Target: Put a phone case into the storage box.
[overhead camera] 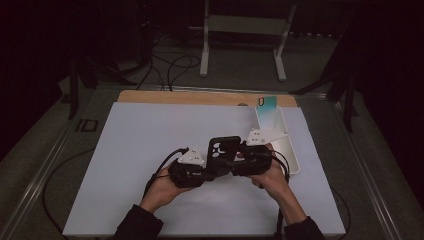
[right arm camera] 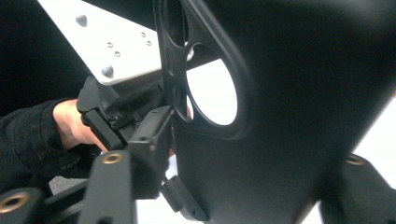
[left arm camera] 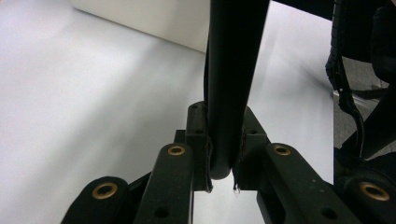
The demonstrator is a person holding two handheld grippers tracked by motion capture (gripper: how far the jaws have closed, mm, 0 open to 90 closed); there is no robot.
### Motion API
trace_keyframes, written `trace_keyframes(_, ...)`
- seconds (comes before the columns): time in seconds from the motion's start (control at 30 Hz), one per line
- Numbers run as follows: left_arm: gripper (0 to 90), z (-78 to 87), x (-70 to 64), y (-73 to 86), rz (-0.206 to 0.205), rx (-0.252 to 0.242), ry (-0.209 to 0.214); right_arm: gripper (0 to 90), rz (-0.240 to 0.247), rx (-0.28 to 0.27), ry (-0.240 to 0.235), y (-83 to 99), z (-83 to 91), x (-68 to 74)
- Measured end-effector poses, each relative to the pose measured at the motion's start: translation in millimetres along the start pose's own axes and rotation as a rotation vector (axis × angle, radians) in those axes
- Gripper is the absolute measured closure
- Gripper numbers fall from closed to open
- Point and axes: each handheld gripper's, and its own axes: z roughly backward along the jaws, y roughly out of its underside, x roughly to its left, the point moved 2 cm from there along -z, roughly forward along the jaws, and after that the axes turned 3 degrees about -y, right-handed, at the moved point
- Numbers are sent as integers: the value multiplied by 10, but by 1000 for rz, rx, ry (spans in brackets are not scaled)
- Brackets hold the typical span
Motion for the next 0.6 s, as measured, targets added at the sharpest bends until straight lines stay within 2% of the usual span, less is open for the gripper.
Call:
trace_keyframes(0.2,805,13,-9,-1,-9,-9,-13,263,-15,21,55,21,-13,-27)
trace_keyframes(0.3,806,38,15,7,3,-17,-29,204,-29,22,87,26,8,-38)
trace_keyframes(0.6,806,69,72,37,48,-24,-90,177,-45,14,142,42,62,-68)
